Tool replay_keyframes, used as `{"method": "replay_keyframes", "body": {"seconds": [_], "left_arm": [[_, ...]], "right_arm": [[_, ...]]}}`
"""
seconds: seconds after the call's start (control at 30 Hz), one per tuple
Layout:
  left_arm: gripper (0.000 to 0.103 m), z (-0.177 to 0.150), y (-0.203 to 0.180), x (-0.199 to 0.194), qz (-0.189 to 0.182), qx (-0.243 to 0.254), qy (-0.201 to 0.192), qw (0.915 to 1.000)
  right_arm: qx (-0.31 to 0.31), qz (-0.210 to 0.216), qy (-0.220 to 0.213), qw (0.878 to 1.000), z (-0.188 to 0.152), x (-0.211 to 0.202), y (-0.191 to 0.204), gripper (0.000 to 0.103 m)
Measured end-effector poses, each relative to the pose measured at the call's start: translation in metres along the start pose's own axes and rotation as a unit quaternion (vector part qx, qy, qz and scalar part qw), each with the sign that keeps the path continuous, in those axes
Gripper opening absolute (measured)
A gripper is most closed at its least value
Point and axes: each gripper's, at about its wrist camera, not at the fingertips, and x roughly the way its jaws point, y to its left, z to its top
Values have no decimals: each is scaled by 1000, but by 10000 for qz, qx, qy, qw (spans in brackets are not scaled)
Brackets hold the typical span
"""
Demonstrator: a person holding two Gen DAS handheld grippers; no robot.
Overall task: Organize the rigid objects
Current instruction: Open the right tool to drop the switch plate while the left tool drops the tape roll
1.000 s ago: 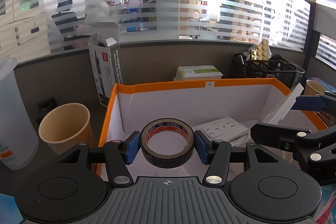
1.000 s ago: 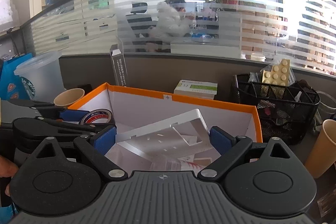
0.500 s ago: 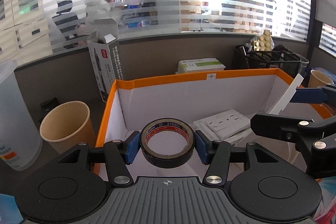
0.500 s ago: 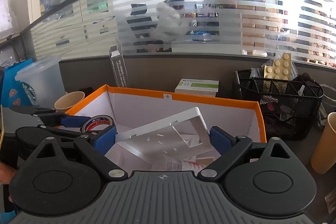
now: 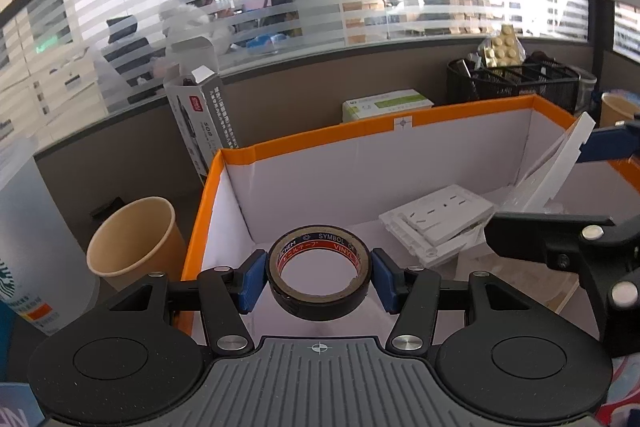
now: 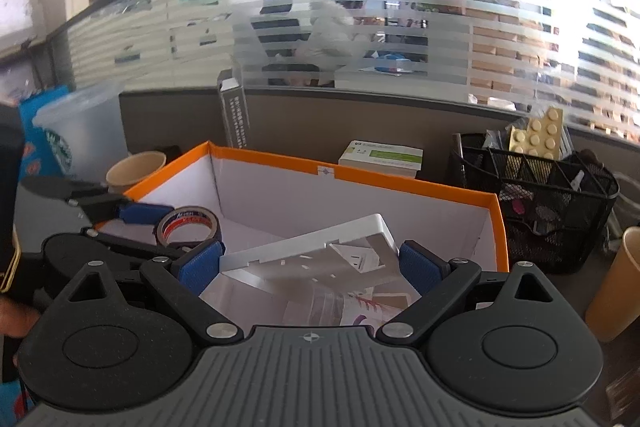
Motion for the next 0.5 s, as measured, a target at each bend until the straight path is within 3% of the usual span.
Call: {"method": "replay_keyframes", "body": {"seconds": [0.5], "left_arm": [[54, -4, -6, 1, 101, 324, 42, 9994]], "right_arm": [[-471, 183, 473, 9976, -4, 8, 6, 95]]}}
